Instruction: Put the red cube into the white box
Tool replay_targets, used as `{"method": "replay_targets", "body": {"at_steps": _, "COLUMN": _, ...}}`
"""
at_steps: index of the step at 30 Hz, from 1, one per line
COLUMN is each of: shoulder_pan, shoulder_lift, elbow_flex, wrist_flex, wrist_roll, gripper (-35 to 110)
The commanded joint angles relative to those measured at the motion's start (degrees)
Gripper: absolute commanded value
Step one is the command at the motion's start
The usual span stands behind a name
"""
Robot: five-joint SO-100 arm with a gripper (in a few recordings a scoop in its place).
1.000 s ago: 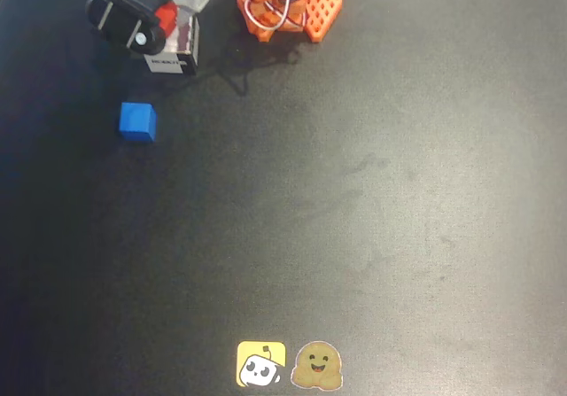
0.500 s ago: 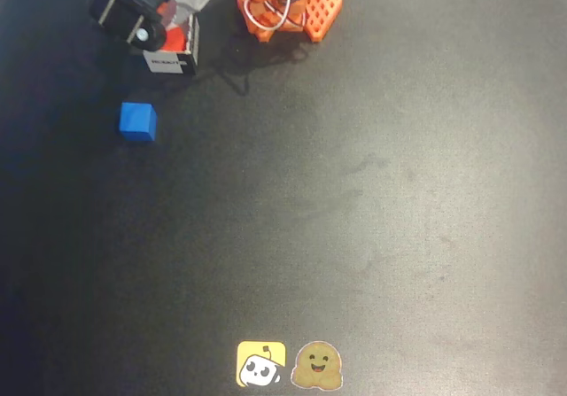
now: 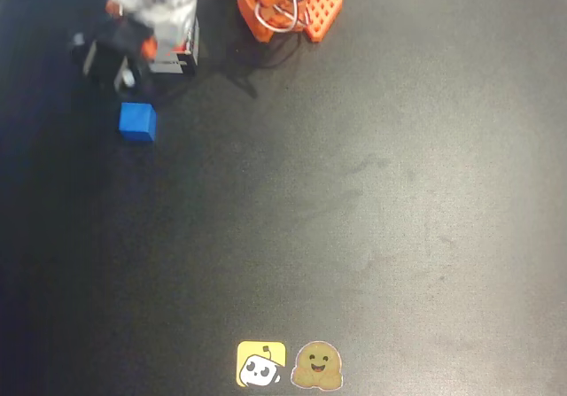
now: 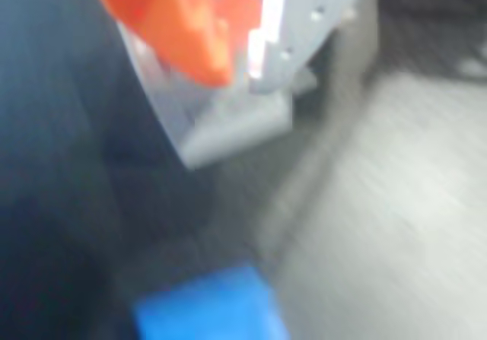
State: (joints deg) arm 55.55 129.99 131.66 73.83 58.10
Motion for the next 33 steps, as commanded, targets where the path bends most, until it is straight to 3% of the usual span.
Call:
{"method": "replay_targets", "body": {"at_steps": 1, "shoulder_pan": -9.14, "shoulder_lift": -1.23, "elbow_flex": -2.9, "wrist_flex": -1.05, "wrist_roll": 5.89, "gripper": 0}}
{"method": "replay_targets", "body": {"at_steps": 16, "shoulder_pan": -48.96, "shoulder_lift": 3.43, "elbow_flex": -0.79, "wrist_flex": -2.72, "wrist_roll": 29.44, "gripper": 0}}
{"method": "replay_targets", "body": {"at_steps": 20, "shoulder_pan": -53.53, "shoulder_lift": 11.43, "elbow_flex": 5.54, "wrist_flex": -3.25, "wrist_roll": 32.26, "gripper": 0}}
{"method": "replay_targets", "body": {"at_steps": 33, "shoulder_pan": -53.61, "shoulder_lift": 41.84, "elbow_flex": 24.61, "wrist_flex": 2.02, "wrist_roll": 23.82, "gripper": 0}}
